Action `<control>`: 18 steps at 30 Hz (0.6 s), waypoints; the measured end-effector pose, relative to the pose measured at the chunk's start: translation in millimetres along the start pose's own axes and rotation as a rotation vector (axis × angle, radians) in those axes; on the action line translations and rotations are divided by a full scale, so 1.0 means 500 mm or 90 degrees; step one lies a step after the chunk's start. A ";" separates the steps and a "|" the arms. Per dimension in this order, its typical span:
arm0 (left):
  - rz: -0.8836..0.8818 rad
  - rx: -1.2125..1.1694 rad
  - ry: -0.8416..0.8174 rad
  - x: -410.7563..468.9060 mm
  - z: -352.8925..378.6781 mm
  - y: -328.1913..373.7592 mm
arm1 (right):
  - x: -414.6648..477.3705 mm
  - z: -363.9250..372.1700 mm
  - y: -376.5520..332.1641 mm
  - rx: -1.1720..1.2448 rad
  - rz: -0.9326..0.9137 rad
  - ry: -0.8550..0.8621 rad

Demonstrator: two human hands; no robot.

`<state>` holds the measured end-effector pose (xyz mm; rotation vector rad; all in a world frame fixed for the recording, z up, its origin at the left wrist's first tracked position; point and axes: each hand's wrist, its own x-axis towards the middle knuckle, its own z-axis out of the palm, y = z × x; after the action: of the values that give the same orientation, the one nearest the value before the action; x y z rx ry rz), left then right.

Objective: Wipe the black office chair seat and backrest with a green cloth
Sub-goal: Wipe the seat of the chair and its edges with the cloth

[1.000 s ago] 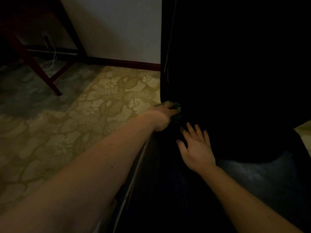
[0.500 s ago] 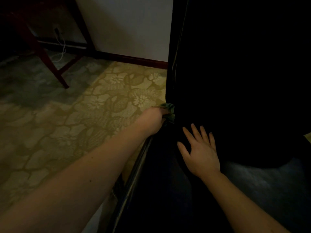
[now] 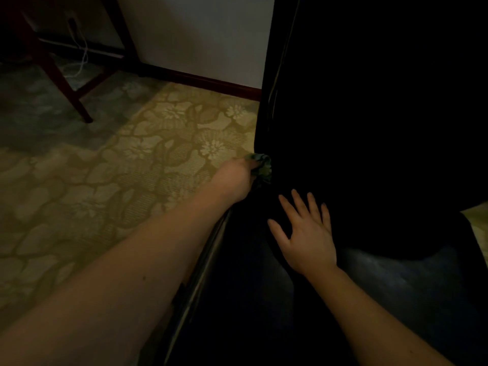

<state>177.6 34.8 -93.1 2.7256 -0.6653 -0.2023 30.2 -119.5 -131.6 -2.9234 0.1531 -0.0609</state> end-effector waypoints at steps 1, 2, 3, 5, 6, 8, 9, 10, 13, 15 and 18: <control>-0.003 0.002 -0.001 -0.008 0.000 -0.003 | -0.001 0.000 -0.001 -0.007 -0.006 -0.003; -0.010 0.007 -0.002 -0.016 0.000 -0.003 | -0.002 0.001 -0.002 -0.018 -0.016 -0.001; -0.018 0.013 -0.004 -0.022 0.002 -0.002 | -0.004 0.001 -0.004 -0.031 -0.032 0.006; -0.021 0.016 -0.006 -0.028 0.004 0.001 | -0.010 -0.001 -0.011 -0.047 -0.073 0.020; -0.016 0.012 -0.005 -0.028 0.002 0.003 | -0.013 -0.002 -0.015 -0.048 -0.097 0.017; -0.004 0.009 0.002 -0.018 -0.002 0.002 | -0.017 -0.002 -0.021 -0.040 -0.147 0.002; -0.001 0.004 0.005 -0.011 -0.004 0.002 | -0.018 -0.002 -0.023 -0.036 -0.171 -0.004; -0.001 -0.004 0.005 -0.003 -0.006 0.003 | -0.019 -0.002 -0.024 -0.035 -0.189 -0.008; -0.020 -0.040 -0.005 0.013 -0.007 0.009 | -0.016 -0.001 -0.022 -0.031 -0.202 -0.014; -0.021 -0.065 0.007 0.007 -0.003 0.009 | -0.013 0.001 -0.019 -0.018 -0.194 -0.017; -0.026 -0.077 0.035 -0.027 0.008 -0.003 | -0.011 0.004 -0.017 -0.009 -0.191 -0.022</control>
<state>165.9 41.4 -96.5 2.6201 -0.5641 -0.1715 25.7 -110.1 -131.7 -2.9337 -0.2923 -0.0556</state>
